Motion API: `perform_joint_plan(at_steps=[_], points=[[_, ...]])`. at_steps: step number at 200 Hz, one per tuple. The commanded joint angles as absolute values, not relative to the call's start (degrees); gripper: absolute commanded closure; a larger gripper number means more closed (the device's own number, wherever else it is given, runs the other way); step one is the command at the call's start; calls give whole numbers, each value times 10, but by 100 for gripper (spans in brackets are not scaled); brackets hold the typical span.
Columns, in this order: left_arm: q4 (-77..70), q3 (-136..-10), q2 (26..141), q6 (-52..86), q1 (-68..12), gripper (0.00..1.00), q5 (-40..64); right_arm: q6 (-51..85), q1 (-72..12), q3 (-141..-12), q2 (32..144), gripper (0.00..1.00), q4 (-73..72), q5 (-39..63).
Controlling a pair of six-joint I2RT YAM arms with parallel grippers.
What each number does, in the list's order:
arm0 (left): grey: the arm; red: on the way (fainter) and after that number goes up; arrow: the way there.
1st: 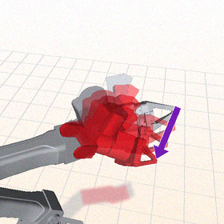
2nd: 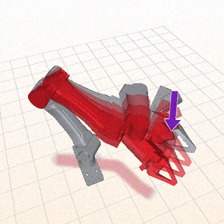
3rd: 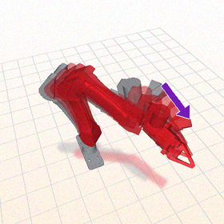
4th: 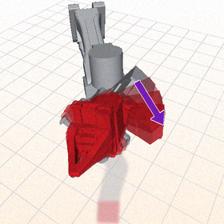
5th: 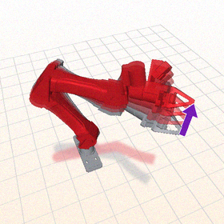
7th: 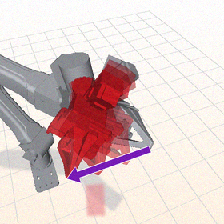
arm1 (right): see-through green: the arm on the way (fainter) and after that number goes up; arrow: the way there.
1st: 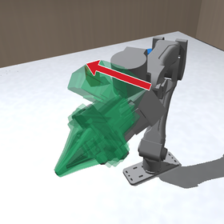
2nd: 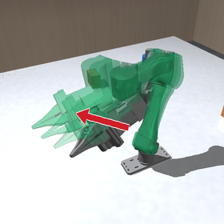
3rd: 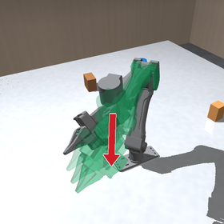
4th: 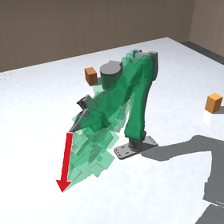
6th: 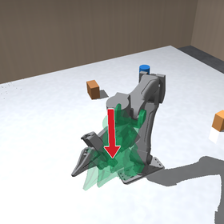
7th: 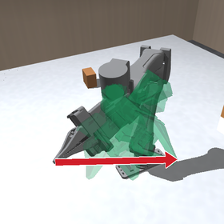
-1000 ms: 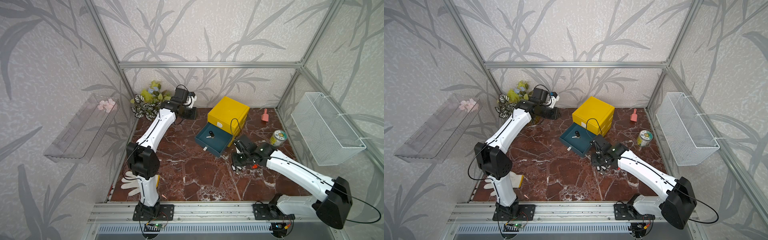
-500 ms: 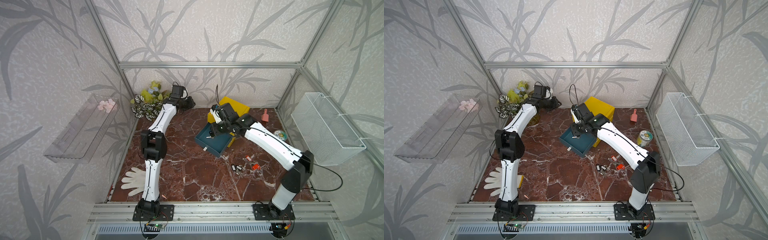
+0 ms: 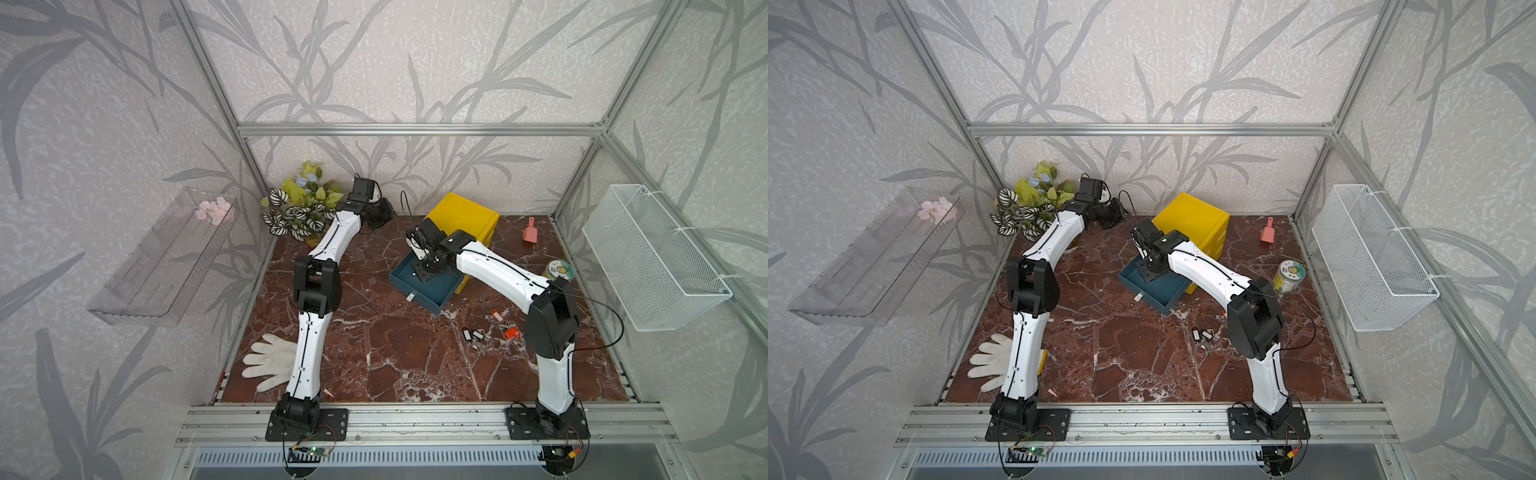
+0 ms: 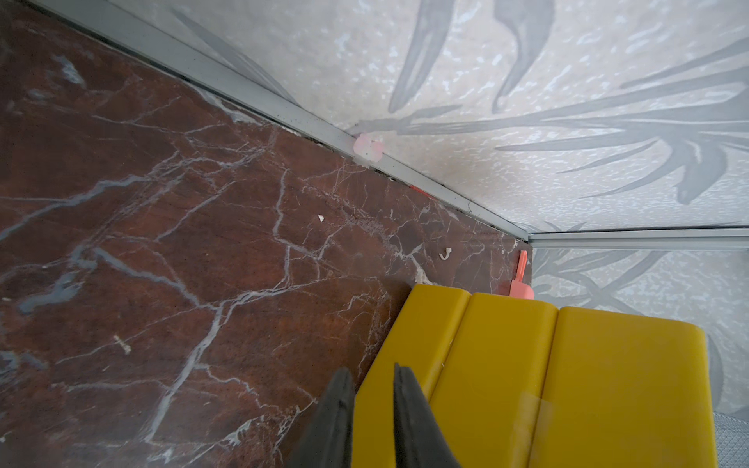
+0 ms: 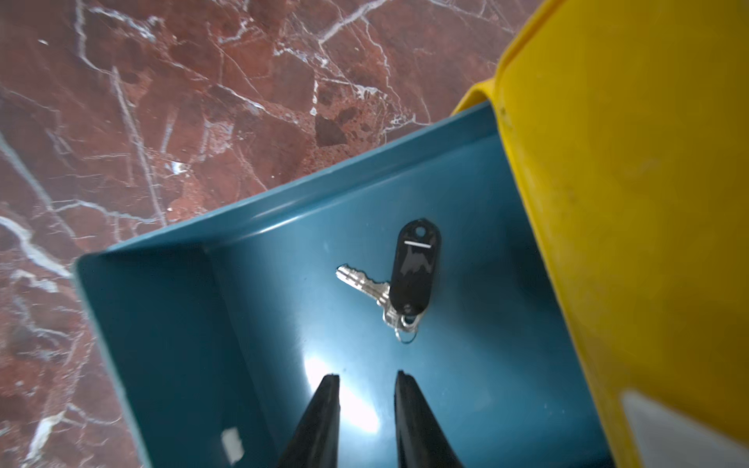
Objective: Take the keys out of the drawer
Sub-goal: Pick up the key from the drawer.
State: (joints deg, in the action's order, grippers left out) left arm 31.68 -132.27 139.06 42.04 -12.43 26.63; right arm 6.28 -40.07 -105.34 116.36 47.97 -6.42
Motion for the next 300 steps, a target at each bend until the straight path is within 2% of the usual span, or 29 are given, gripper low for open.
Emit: perform_joint_plan(at_steps=[1,76,218,300], points=[[319,-1292,1353,412,-125,78,268,43,-401,-1078,1189,73,506,-91],[337,-1283,1336,397,-126,78,266,38,-401,-1084,1224,75,503,-130],[338,-1276,1331,396,-129,78,259,23,-383,-1069,1243,79,479,-98],[336,-1277,1331,399,-131,78,256,12,-378,-1057,1221,94,460,-91]])
